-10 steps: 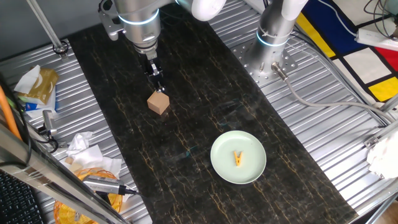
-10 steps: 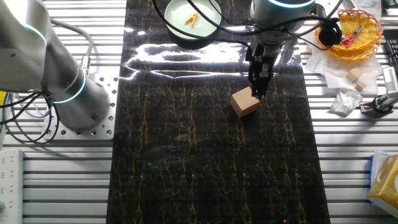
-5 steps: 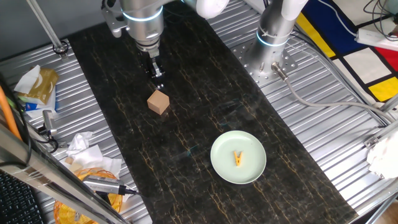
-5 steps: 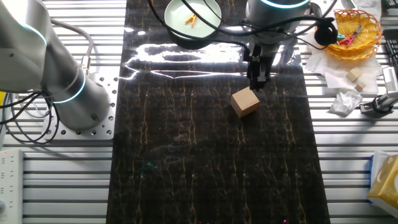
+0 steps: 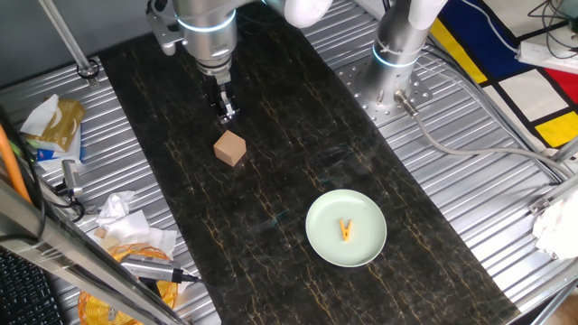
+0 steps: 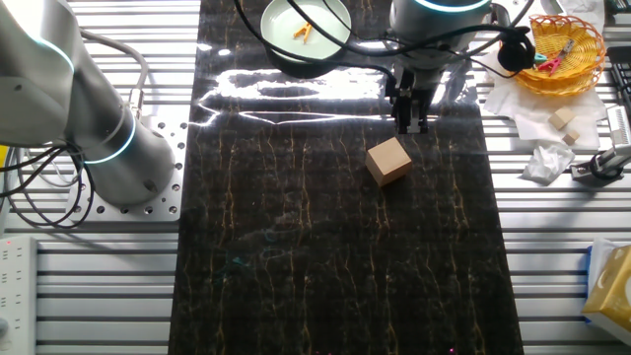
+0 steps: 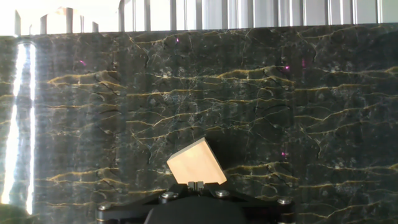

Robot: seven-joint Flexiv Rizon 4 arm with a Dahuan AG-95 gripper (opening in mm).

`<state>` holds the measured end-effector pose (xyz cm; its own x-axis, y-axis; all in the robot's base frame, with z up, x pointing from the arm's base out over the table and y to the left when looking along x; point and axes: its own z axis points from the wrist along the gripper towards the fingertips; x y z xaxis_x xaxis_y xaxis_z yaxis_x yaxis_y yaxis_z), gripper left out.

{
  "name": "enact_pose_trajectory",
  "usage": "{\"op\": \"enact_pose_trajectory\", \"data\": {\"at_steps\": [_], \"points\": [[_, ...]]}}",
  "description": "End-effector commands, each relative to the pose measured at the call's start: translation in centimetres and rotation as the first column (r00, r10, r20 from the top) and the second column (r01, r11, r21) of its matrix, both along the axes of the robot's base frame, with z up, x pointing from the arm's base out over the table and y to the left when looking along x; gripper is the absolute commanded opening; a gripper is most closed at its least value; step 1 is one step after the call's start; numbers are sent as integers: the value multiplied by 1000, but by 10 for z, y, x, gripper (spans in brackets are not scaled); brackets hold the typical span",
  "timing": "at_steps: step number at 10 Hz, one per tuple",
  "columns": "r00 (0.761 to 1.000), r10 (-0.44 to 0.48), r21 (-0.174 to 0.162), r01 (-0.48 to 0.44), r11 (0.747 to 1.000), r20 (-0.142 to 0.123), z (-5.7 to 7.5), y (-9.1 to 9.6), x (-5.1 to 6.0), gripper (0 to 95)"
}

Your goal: Approach and touch the side of the small block

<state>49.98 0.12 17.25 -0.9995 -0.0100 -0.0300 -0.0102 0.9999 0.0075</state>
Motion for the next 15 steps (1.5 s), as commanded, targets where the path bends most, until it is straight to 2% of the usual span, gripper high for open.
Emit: {"op": "enact_pose_trajectory", "data": {"at_steps": [1, 4, 5, 6, 7, 9, 10, 11, 12, 14, 15], "points": [[1000, 4, 0, -4, 1000, -1, 0, 0, 1, 0], [999, 32, 7, -32, 999, 3, 0, 0, 0, 0], [999, 44, 8, -44, 999, 1, 0, 0, 0, 190], [999, 54, 7, -54, 999, 2, 0, 0, 0, 190], [998, 62, 7, -62, 998, 3, 0, 1, 0, 380], [997, 74, 6, -74, 997, 2, 0, 1, 0, 380], [997, 79, 4, -79, 997, 2, 0, 1, 0, 570], [997, 79, 2, -79, 997, 3, 0, 1, 0, 570], [997, 78, 1, -78, 997, 4, 0, 1, 0, 760], [997, 77, 2, -77, 997, 11, -1, 1, 1, 760], [996, 86, 1, -86, 996, 28, -3, 0, 2, 760]]}}
